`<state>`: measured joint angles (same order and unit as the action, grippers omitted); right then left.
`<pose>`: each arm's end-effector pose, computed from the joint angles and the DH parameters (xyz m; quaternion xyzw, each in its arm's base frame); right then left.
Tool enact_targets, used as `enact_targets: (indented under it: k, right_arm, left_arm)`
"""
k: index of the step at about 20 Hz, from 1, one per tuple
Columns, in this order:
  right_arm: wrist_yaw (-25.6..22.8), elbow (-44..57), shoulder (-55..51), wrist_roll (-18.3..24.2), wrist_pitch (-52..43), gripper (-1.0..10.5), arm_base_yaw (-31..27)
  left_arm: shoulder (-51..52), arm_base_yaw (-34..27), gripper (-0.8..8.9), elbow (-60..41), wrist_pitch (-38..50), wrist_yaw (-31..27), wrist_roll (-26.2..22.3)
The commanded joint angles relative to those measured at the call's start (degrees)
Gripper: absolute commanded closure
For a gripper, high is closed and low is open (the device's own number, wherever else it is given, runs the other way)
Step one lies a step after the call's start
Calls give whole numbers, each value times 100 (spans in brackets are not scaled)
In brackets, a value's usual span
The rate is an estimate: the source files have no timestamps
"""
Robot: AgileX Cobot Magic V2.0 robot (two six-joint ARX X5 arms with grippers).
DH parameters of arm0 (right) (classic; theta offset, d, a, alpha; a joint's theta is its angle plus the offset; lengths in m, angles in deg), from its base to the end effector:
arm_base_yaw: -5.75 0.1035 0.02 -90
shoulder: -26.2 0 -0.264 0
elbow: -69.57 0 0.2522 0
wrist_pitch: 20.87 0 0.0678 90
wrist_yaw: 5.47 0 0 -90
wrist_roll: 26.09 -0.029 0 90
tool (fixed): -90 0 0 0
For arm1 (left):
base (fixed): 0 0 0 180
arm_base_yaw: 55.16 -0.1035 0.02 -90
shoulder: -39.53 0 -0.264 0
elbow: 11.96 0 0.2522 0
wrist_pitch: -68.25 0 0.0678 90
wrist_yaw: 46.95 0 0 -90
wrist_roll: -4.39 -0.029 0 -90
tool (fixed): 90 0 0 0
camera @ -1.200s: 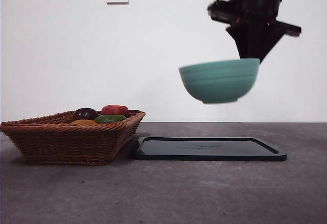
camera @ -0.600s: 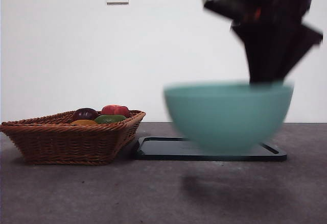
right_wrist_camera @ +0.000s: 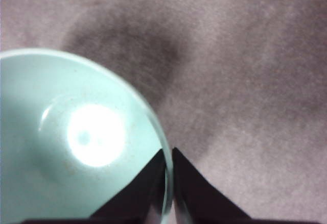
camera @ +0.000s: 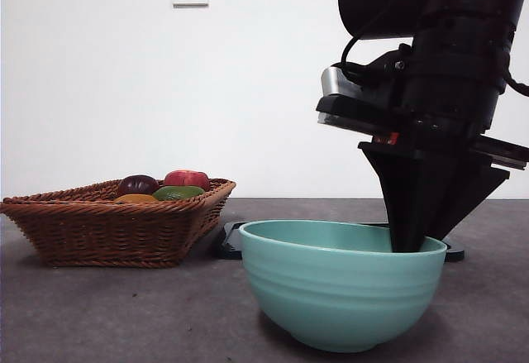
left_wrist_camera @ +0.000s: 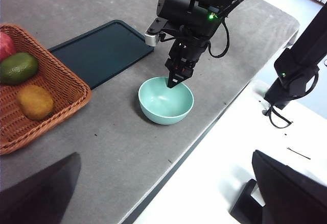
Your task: Pick up the wifruite, put it on the bowl, pick up the plate, put it on desk
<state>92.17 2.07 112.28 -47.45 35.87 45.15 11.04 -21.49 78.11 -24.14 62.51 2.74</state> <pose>0.2027 0.1715 0.1931 -0.0298 0.6360 0.2015 0.7443 -0.0139 -0.0023 0.4025 0.0453 0.2574 -0.4349 0.8617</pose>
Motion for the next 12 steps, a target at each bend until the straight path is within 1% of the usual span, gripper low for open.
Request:
enact_targets:
  k: [1, 3, 4, 7, 9, 10, 12]
  right_arm:
    - [-20, 15, 149, -96, -46, 933, 61]
    - [-22, 11, 127, -94, -17, 930, 61]
    - [-70, 0, 90, -85, -11, 877, 61]
    - [-87, -55, -236, -76, 131, 605, 61]
    - [-205, -103, -632, -74, 472, 459, 61]
    - [-286, -109, -898, -72, 660, 403, 61]
    - [-326, -107, -1545, -74, 1067, 352, 61]
  left_arm:
    - [-17, 48, 160, 72, 61, 9, -28]
    - [-17, 48, 160, 72, 61, 9, -31]
    - [-17, 48, 160, 72, 61, 9, -31]
    - [-17, 48, 161, 72, 61, 9, -31]
    - [-17, 48, 160, 72, 61, 9, -28]
    - [-17, 48, 160, 72, 61, 9, -28]
    - [-17, 48, 160, 72, 59, 9, -28]
